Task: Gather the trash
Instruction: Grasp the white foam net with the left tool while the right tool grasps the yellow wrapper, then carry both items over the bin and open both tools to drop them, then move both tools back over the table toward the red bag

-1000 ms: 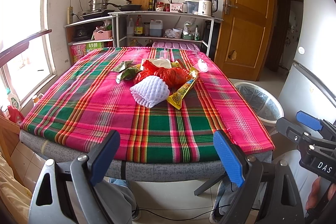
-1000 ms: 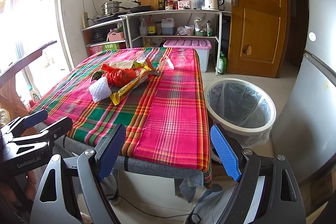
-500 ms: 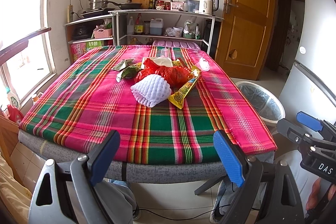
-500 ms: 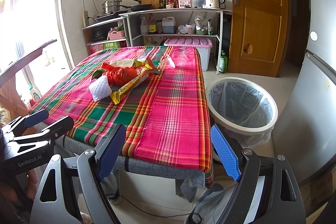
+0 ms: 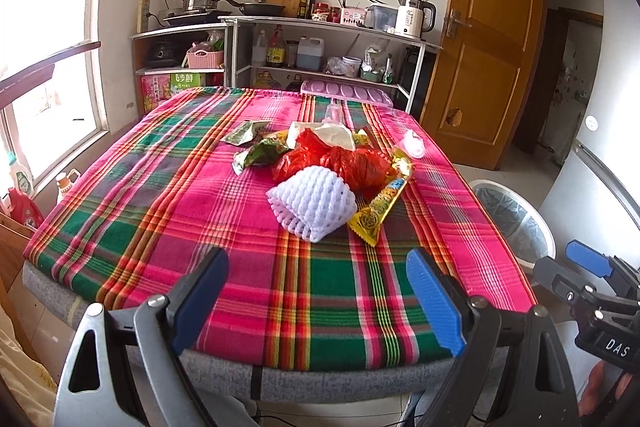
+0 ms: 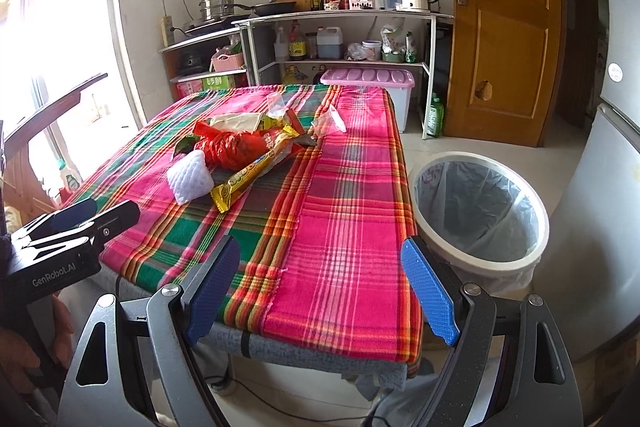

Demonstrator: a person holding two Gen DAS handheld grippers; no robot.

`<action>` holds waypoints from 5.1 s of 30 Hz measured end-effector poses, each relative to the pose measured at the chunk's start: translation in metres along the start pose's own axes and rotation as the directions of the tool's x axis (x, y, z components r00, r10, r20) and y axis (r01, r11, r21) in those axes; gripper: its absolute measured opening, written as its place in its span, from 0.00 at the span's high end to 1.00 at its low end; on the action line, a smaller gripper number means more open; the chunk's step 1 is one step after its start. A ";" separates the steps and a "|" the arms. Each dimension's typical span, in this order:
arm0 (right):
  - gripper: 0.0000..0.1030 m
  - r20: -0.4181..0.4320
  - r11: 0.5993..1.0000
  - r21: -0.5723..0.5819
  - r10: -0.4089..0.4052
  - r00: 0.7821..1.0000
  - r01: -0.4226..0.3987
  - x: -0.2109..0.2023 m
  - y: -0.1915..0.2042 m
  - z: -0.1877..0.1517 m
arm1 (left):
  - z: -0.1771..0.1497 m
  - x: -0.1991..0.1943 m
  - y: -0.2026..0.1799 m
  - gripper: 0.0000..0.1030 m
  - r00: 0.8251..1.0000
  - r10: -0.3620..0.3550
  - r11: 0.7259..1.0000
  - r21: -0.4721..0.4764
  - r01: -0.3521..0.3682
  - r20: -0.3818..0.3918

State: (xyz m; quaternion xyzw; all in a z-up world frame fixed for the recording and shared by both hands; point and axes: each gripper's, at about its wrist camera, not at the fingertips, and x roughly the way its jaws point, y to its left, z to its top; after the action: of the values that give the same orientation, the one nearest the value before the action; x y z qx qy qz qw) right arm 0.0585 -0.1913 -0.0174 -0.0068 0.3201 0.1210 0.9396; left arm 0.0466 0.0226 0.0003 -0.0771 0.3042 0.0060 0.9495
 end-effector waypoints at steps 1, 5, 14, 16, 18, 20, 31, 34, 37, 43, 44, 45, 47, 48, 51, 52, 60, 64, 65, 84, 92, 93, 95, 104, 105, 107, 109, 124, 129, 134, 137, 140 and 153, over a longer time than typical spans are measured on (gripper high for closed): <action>0.19 -0.004 1.000 0.002 0.003 1.000 -0.003 0.005 0.001 0.003 | 0.004 0.004 0.003 0.11 1.000 -0.008 1.000 -0.009 0.008 0.001; 0.19 -0.009 1.000 0.007 0.001 1.000 -0.001 0.024 0.004 0.018 | 0.023 0.025 0.011 0.11 1.000 -0.009 0.999 -0.036 0.009 -0.002; 0.19 -0.030 1.000 0.018 0.009 1.000 -0.009 0.065 0.007 0.040 | 0.043 0.085 0.017 0.11 0.995 -0.034 0.995 -0.100 0.024 -0.093; 0.19 -0.040 1.000 0.024 0.016 0.999 -0.015 0.073 0.006 0.043 | 0.043 0.097 0.016 0.11 0.993 -0.030 0.994 -0.108 0.018 -0.113; 0.19 -0.053 0.999 0.031 0.025 0.998 -0.023 0.082 0.007 0.045 | 0.041 0.106 0.014 0.12 0.991 -0.035 0.993 -0.114 0.021 -0.126; 0.21 -0.066 0.999 0.043 0.034 0.997 -0.032 0.090 0.008 0.047 | 0.040 0.113 0.013 0.18 0.991 -0.026 0.995 -0.103 0.012 -0.135; 0.41 -0.150 0.978 0.158 0.157 0.976 -0.133 0.138 0.016 0.064 | 0.032 0.117 0.027 0.58 0.986 -0.068 0.992 -0.116 0.050 -0.154; 0.43 -0.169 0.969 0.183 0.200 0.965 -0.169 0.150 0.025 0.067 | 0.033 0.112 0.030 0.65 0.987 -0.071 0.991 -0.119 0.054 -0.143; 0.45 -0.194 0.963 0.197 0.222 0.955 -0.184 0.163 0.032 0.067 | 0.032 0.109 0.033 0.68 0.989 -0.071 0.992 -0.116 0.056 -0.133; 0.70 -0.239 0.960 0.218 0.229 0.944 -0.178 0.183 0.039 0.064 | 0.030 0.109 0.036 0.70 0.989 -0.084 0.991 -0.118 0.069 -0.122; 0.75 -0.241 0.960 0.217 0.230 0.943 -0.179 0.183 0.039 0.064 | 0.030 0.109 0.035 0.70 0.989 -0.084 0.991 -0.116 0.070 -0.121; 0.76 -0.240 0.960 0.217 0.229 0.943 -0.178 0.182 0.039 0.064 | 0.030 0.108 0.035 0.70 0.989 -0.083 0.991 -0.113 0.070 -0.120; 0.85 -0.235 0.962 0.213 0.222 0.946 -0.172 0.179 0.037 0.063 | 0.031 0.108 0.034 0.70 0.989 -0.086 0.991 -0.111 0.073 -0.118; 0.85 -0.233 0.961 0.214 0.222 0.947 -0.173 0.176 0.036 0.063 | 0.031 0.107 0.034 0.71 0.989 -0.086 0.991 -0.110 0.074 -0.116; 0.90 -0.223 0.959 0.226 0.220 0.950 -0.169 0.168 0.031 0.062 | 0.032 0.103 0.031 0.74 0.990 -0.083 0.993 -0.098 0.072 -0.112; 0.91 -0.218 0.959 0.227 0.219 0.951 -0.169 0.164 0.028 0.062 | 0.033 0.101 0.030 0.75 0.990 -0.084 0.993 -0.096 0.074 -0.109; 0.93 -0.172 0.951 0.271 0.202 0.964 -0.151 0.133 -0.006 0.057 | 0.037 0.082 0.004 0.79 0.989 -0.114 0.992 -0.063 0.109 -0.097; 0.93 -0.135 0.947 0.302 0.157 0.978 -0.111 0.114 -0.035 0.057 | 0.046 0.081 -0.024 0.79 0.982 -0.166 0.986 -0.033 0.164 -0.091; 0.93 -0.127 0.945 0.313 0.140 0.982 -0.095 0.110 -0.045 0.057 | 0.048 0.082 -0.032 0.79 0.979 -0.182 0.983 -0.021 0.181 -0.089; 0.93 -0.191 0.857 0.484 -0.094 0.977 0.177 0.114 -0.217 0.033 | 0.080 0.166 -0.206 0.78 0.867 -0.443 0.864 0.149 0.481 -0.228; 0.84 -0.218 0.847 0.491 -0.104 0.970 0.202 0.124 -0.233 0.021 | 0.067 0.197 -0.244 0.75 0.836 -0.455 0.845 0.148 0.514 -0.307; 0.82 -0.220 0.847 0.492 -0.105 0.970 0.203 0.125 -0.234 0.020 | 0.066 0.201 -0.245 0.73 0.833 -0.453 0.845 0.144 0.514 -0.317; 0.70 -0.221 0.844 0.496 -0.107 0.970 0.206 0.124 -0.236 0.015 | 0.063 0.206 -0.247 0.62 0.830 -0.449 0.850 0.128 0.510 -0.331; 0.56 -0.185 0.838 0.507 -0.119 0.975 0.199 0.110 -0.233 0.016 | 0.058 0.201 -0.240 0.50 0.833 -0.449 0.857 0.108 0.504 -0.324; 0.56 -0.176 0.842 0.503 -0.122 0.977 0.195 0.106 -0.231 0.018 | 0.059 0.196 -0.238 0.50 0.834 -0.452 0.856 0.110 0.506 -0.316; 0.56 -0.156 0.852 0.490 -0.124 0.980 0.186 0.100 -0.225 0.022 | 0.063 0.191 -0.233 0.50 0.840 -0.453 0.856 0.117 0.503 -0.298; 0.56 -0.143 0.864 0.470 -0.130 0.981 0.183 0.091 -0.217 0.026 | 0.064 0.179 -0.227 0.50 0.847 -0.456 0.855 0.127 0.502 -0.274; 0.56 -0.093 0.944 0.326 -0.030 0.995 0.059 0.054 -0.129 0.040 | 0.059 0.089 -0.131 0.50 0.917 -0.379 0.912 0.120 0.393 -0.123; 0.56 -0.070 0.965 0.264 0.020 0.997 -0.001 0.049 -0.094 0.044 | 0.052 0.070 -0.098 0.50 0.938 -0.332 0.935 0.097 0.342 -0.099; 0.56 -0.062 0.981 0.191 0.056 0.996 -0.044 0.046 -0.061 0.047 | 0.047 0.056 -0.070 0.50 0.955 -0.287 0.954 0.073 0.292 -0.074; 0.56 -0.077 0.986 0.157 0.075 0.994 -0.062 0.049 -0.048 0.046 | 0.045 0.052 -0.056 0.50 0.962 -0.264 0.962 0.051 0.268 -0.066; 0.56 -0.088 0.987 0.144 0.090 0.992 -0.077 0.054 -0.039 0.046 | 0.043 0.053 -0.043 0.50 0.970 -0.234 0.971 0.029 0.237 -0.065; 0.56 -0.129 0.981 0.135 0.157 0.979 -0.140 0.092 -0.023 0.056 | 0.047 0.079 -0.002 0.41 0.986 -0.156 0.986 -0.065 0.152 -0.066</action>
State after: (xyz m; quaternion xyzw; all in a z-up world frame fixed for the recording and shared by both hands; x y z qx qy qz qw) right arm 0.1681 -0.1884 -0.0301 0.0676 0.3913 0.1699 0.9019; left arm 0.1381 0.0251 -0.0077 -0.1289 0.3305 -0.0611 0.9330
